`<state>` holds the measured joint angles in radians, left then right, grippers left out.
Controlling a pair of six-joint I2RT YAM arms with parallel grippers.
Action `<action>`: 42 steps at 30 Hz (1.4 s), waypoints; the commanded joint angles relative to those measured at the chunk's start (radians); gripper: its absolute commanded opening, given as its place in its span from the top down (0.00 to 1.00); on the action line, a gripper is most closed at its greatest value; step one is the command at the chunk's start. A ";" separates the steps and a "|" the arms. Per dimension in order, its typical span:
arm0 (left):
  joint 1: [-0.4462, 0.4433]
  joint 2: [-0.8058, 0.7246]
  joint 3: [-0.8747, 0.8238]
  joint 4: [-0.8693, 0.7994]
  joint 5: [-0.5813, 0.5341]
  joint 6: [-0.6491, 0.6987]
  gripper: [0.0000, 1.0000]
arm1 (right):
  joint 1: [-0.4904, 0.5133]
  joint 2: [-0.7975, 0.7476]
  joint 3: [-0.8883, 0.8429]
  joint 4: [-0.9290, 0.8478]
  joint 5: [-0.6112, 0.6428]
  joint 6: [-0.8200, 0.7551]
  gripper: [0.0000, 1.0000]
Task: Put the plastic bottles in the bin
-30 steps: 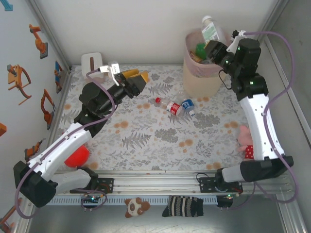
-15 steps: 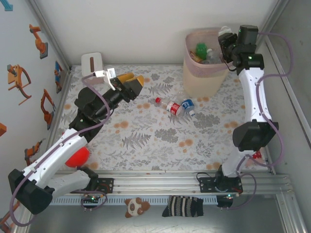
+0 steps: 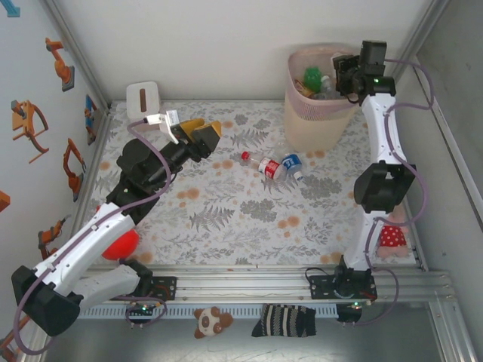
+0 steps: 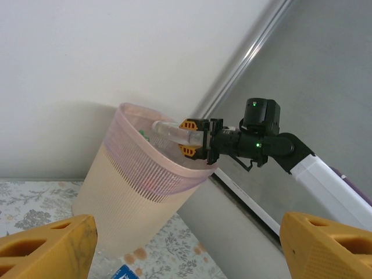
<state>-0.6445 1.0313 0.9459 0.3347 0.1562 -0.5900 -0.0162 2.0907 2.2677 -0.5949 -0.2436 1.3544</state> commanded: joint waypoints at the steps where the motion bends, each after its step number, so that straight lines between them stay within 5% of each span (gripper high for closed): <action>1: 0.004 -0.010 -0.007 0.012 -0.009 0.024 0.18 | 0.000 0.011 0.050 0.024 -0.016 0.034 0.64; 11: 0.005 -0.019 -0.011 0.008 -0.013 0.030 0.17 | -0.002 0.037 0.135 0.064 -0.002 -0.024 0.32; 14: 0.005 -0.021 -0.014 0.007 -0.015 0.031 0.17 | -0.004 0.040 0.147 0.081 -0.002 -0.046 0.30; 26: 0.006 -0.021 -0.015 0.004 -0.014 0.030 0.17 | -0.005 0.063 0.153 0.176 -0.003 -0.223 0.37; 36: 0.005 -0.042 -0.015 -0.024 -0.029 0.036 0.17 | -0.006 0.167 0.146 0.159 -0.014 -0.253 0.60; 42: 0.005 -0.052 -0.016 -0.036 -0.034 0.039 0.17 | -0.011 0.205 0.136 0.152 -0.014 -0.259 0.65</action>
<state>-0.6445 0.9970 0.9394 0.3016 0.1284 -0.5724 -0.0174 2.2425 2.4023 -0.4019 -0.2695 1.1225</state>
